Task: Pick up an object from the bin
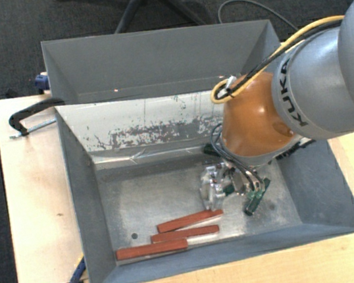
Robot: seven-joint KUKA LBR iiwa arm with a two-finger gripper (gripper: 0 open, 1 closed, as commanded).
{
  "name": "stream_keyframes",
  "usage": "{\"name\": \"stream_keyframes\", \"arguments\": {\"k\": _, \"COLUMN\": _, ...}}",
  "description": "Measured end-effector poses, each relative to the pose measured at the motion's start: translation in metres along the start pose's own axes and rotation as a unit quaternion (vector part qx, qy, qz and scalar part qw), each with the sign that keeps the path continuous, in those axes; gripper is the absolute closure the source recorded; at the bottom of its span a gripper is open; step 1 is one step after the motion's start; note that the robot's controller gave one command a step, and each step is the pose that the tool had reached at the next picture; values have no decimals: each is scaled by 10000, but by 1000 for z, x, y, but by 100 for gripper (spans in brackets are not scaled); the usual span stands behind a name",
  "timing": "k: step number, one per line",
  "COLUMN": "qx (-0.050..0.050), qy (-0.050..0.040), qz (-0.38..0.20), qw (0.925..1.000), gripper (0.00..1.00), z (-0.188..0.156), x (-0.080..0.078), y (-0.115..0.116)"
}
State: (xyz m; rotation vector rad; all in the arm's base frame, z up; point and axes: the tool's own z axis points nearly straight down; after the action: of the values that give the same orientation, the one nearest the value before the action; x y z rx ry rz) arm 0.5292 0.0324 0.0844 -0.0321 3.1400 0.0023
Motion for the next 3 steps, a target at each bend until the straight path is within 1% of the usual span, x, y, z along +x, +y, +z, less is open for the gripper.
{"name": "stream_keyframes", "arguments": {"k": 1, "qx": -5, "qy": -60, "qz": 215, "qw": 9998, "gripper": 100, "z": -144, "x": 12, "y": 14}}
{"name": "stream_keyframes", "arguments": {"k": 2, "qx": 0, "qy": -16, "qz": 216, "qw": 9998, "gripper": 0, "z": -139, "x": 13, "y": 14}}
{"name": "stream_keyframes", "arguments": {"k": 3, "qx": 4, "qy": 43, "qz": 367, "qw": 9993, "gripper": 0, "z": 18, "x": 1, "y": -2}}
